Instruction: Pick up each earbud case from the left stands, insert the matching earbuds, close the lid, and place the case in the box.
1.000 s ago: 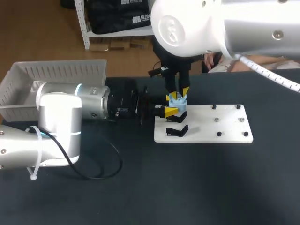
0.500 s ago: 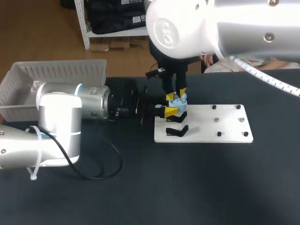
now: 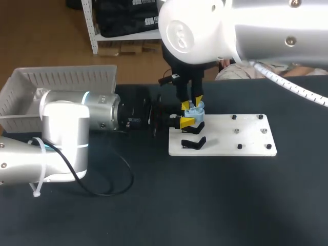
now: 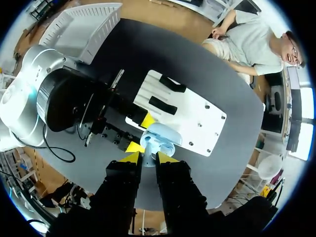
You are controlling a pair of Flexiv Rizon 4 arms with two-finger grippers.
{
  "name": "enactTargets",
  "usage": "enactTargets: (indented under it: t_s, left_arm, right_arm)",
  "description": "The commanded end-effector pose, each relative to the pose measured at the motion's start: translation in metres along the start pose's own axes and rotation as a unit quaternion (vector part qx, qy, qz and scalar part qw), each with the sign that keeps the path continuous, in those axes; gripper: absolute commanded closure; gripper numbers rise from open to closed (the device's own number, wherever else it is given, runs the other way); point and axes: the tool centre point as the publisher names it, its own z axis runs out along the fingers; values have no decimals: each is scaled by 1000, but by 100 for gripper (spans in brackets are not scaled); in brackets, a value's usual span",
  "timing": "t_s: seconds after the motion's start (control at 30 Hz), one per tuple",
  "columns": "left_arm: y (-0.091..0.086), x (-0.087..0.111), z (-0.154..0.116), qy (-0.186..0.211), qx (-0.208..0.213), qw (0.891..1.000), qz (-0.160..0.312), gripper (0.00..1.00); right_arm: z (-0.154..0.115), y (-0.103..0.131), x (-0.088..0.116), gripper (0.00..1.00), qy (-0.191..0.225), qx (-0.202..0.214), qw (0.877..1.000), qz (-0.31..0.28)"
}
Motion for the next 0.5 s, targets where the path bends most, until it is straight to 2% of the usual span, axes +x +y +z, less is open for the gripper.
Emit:
enactTargets:
  t_s: [0.03,0.5]
  left_arm:
    - [0,1,0,-2,-1,1000,2,100]
    - [0,1,0,-2,-1,1000,2,100]
  right_arm:
    - [1,1,-1,100,2,0,1000,-1]
    - [4,2,-2,100,5,-3,1000,-2]
